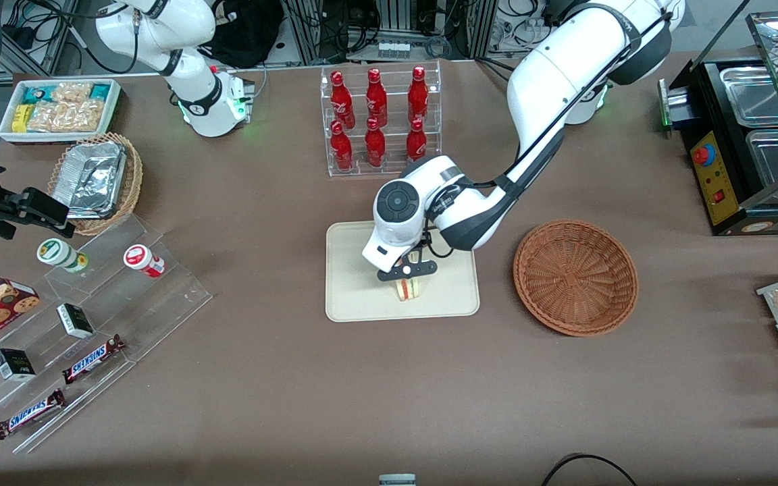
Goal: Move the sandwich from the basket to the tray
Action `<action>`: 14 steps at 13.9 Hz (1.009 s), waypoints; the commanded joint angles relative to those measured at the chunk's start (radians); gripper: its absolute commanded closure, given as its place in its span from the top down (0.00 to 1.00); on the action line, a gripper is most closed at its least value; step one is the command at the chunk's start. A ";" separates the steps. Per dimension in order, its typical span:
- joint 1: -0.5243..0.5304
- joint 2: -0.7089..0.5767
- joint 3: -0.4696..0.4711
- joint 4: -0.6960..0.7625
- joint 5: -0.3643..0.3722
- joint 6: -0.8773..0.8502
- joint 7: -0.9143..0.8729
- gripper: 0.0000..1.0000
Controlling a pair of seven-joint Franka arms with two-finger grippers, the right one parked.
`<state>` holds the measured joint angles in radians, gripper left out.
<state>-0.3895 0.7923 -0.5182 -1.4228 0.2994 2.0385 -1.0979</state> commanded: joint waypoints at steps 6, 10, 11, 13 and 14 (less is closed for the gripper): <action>0.011 -0.180 0.024 0.008 0.027 -0.194 -0.030 1.00; 0.041 -0.257 0.096 0.001 0.024 -0.334 -0.033 1.00; 0.093 -0.281 0.093 -0.010 0.021 -0.360 -0.019 1.00; 0.177 -0.324 0.087 -0.060 0.005 -0.357 0.083 1.00; 0.190 -0.338 0.092 -0.073 -0.012 -0.359 0.133 1.00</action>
<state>-0.2432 0.5224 -0.4221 -1.4182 0.3118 1.6814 -1.0346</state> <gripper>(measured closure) 0.000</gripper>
